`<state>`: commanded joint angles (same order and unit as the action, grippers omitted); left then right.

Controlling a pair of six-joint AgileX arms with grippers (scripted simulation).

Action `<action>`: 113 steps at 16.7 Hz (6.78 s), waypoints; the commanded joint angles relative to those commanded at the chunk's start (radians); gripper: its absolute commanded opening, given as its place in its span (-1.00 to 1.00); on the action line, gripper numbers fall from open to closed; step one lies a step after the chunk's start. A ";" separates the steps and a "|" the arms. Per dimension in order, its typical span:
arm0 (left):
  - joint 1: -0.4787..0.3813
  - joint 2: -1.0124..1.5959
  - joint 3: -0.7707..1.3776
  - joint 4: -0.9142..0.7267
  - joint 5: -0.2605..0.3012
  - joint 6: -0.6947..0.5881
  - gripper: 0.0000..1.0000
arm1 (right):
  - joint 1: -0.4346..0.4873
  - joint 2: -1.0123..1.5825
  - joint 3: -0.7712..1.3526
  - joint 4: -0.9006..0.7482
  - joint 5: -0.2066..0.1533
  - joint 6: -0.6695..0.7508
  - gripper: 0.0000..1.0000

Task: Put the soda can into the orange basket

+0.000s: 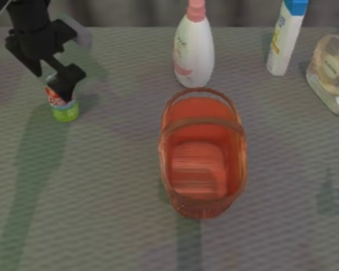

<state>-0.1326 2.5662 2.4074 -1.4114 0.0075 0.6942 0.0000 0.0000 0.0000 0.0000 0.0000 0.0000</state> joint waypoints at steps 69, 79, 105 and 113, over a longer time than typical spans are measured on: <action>-0.202 -0.547 -1.198 2.176 1.245 -0.648 -1.00 | 0.000 0.000 0.000 0.000 0.000 0.000 1.00; -0.181 -0.295 -1.275 2.513 1.248 -0.654 -1.00 | 0.000 0.000 0.000 0.000 0.000 0.000 1.00; -0.185 -0.292 -1.276 2.517 1.248 -0.654 1.00 | 0.000 0.000 0.000 0.000 0.000 0.000 1.00; -0.134 -0.572 -1.439 2.337 1.076 -0.721 1.00 | 0.105 0.279 0.276 -0.227 -0.003 -0.150 1.00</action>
<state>-0.2667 1.9945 0.9685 0.9259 1.0833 -0.0266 0.1050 0.2794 0.2757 -0.2266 -0.0030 -0.1500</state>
